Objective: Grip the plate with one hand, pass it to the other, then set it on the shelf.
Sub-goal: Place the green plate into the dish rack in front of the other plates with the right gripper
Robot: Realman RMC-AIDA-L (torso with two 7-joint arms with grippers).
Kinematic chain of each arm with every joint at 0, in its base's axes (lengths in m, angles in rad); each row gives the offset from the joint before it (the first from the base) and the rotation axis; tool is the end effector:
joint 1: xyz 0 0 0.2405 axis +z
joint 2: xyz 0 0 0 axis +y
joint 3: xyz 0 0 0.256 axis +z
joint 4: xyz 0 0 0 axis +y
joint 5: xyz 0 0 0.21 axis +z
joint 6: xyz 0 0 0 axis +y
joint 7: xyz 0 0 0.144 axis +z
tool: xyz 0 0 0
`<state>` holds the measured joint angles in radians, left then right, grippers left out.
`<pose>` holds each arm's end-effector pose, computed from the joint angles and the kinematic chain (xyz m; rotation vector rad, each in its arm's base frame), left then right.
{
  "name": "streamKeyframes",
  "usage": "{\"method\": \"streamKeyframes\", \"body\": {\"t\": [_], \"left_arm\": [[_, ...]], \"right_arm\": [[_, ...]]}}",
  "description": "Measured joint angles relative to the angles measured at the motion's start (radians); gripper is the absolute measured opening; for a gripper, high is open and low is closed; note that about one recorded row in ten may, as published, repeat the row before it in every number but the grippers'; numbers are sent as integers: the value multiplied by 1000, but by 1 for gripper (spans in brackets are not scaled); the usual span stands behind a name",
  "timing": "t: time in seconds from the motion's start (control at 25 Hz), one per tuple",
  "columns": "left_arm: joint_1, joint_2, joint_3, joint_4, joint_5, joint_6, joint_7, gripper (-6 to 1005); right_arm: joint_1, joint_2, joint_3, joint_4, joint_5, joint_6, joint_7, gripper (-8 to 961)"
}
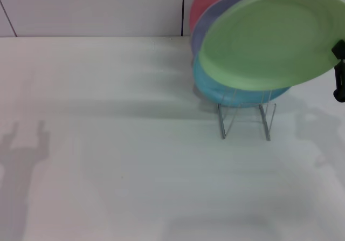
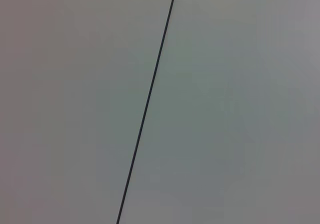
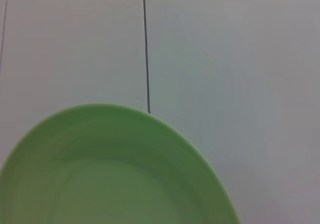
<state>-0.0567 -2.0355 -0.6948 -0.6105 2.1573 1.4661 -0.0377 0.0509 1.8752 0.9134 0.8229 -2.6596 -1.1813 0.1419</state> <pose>-0.3078 0.2336 -0.0014 -1.3082 -0.5353 -0.9948 0.2845 0.2697 0.0225 -1.6890 0.3611 0.9839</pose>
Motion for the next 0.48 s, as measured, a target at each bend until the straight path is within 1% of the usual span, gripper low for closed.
{"method": "streamKeyframes", "body": {"t": [0.16, 0.2, 0.48], "left_arm": [[0, -6, 4, 0, 1, -2, 1, 564], [1, -7, 7, 0, 1, -2, 1, 565], [7, -9, 17, -8, 1, -2, 2, 568]], "right_arm": [[19, 3, 4, -45, -1, -12, 26, 19], [29, 6, 4, -68, -2, -21, 32, 19], [55, 9, 5, -118, -3, -32, 56, 19]]}}
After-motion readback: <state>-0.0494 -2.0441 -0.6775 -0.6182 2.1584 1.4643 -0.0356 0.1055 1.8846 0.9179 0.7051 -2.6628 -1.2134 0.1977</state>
